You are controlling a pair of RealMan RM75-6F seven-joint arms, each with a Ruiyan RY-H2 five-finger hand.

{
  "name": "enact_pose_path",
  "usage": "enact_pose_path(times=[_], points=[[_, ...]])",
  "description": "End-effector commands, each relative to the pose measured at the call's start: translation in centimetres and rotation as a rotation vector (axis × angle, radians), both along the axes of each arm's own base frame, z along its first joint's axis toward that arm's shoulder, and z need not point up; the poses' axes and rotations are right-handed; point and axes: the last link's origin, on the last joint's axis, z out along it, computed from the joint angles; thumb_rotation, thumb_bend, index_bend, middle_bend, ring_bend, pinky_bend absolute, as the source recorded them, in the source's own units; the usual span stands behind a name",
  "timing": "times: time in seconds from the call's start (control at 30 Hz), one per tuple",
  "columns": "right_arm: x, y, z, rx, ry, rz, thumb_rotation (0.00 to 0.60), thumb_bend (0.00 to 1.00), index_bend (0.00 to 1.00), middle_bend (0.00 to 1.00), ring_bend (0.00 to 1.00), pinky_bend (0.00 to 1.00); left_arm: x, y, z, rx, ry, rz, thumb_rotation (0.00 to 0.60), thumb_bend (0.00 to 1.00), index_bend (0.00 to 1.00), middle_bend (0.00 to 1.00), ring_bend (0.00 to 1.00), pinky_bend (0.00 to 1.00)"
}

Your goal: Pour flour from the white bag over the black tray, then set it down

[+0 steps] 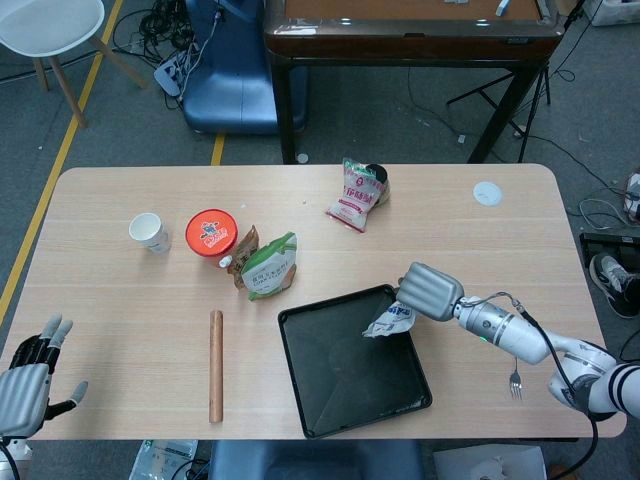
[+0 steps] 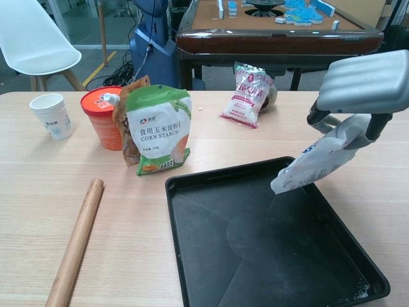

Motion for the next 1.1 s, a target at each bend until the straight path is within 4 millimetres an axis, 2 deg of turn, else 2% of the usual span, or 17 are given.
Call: enact_pose_path(times=[0.03,0.17,0.43,0.83,1.1], points=[[-0.1,0.1,0.3,-0.004,0.009,0.004,0.6,0.62,0.98,0.88,0.83,0.89,0.0,0.0,0.0,-0.003,0.001,0.0,0.6,0.25,0.0,0.0,0.08,0.06],[-0.3,-0.1,0.6,-0.001,0.101,0.046,0.6,0.62,0.98,0.88,0.83,0.89,0.2,0.0,-0.1,-0.005,0.003,-0.006,0.6,0.25,0.0,0.0,0.08,0.06],[1.1,-0.9,1.5,-0.028,0.187,0.134,0.6,0.62,0.98,0.88,0.83,0.89,0.4,0.0,-0.2,-0.007,0.005,-0.008,0.6,0.25,0.0,0.0,0.08,0.06],[3.6,-1.9,0.4,-0.014,0.332,0.263,0.6,0.62,0.99,0.89,0.83,0.89,0.4,-0.1,-0.4,-0.003,0.002,-0.003,0.6,0.25,0.0,0.0,0.08,0.06],[4.7,-2.3,-0.4,-0.009,0.363,0.279,0.6,0.62,0.99,0.89,0.84,0.89,0.1,-0.3,-0.4,0.002,-0.004,0.004,0.6,0.25,0.0,0.0,0.08,0.06]])
